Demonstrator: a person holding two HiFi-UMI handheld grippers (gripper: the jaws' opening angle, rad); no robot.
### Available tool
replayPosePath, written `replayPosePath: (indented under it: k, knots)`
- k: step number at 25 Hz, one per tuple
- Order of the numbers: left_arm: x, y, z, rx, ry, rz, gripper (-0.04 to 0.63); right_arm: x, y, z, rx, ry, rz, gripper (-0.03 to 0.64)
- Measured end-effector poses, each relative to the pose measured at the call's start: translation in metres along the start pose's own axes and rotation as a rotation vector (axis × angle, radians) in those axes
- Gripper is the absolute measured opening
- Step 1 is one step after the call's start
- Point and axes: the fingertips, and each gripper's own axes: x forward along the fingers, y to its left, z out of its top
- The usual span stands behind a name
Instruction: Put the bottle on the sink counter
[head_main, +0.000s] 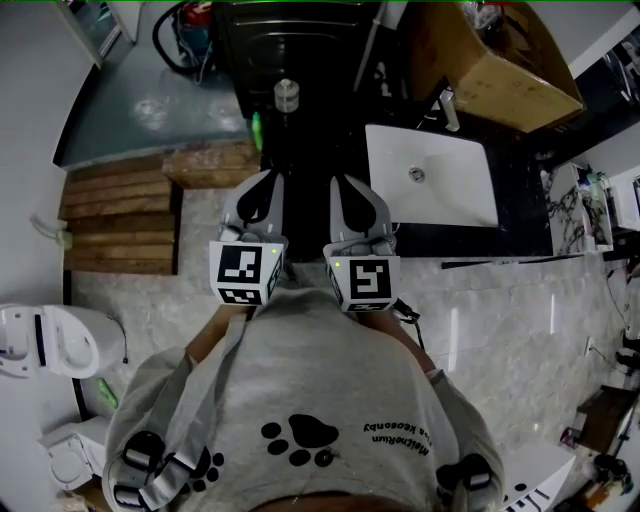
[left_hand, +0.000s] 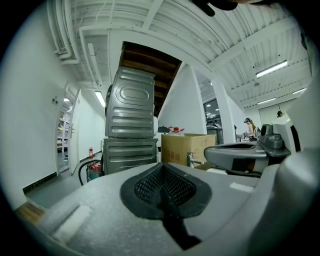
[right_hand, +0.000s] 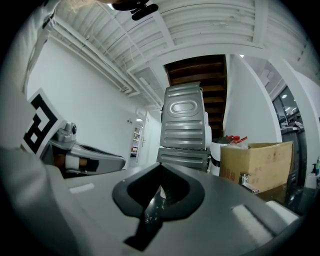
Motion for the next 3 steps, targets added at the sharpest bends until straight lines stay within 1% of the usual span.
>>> replayPosePath:
  k: [3]
  knots:
    - [-0.0003, 0.0022, -0.0003, 0.005, -0.001, 0.002, 0.005, 0.0015, 0.0014, -0.0021, 0.003, 0.009, 0.003, 0.000]
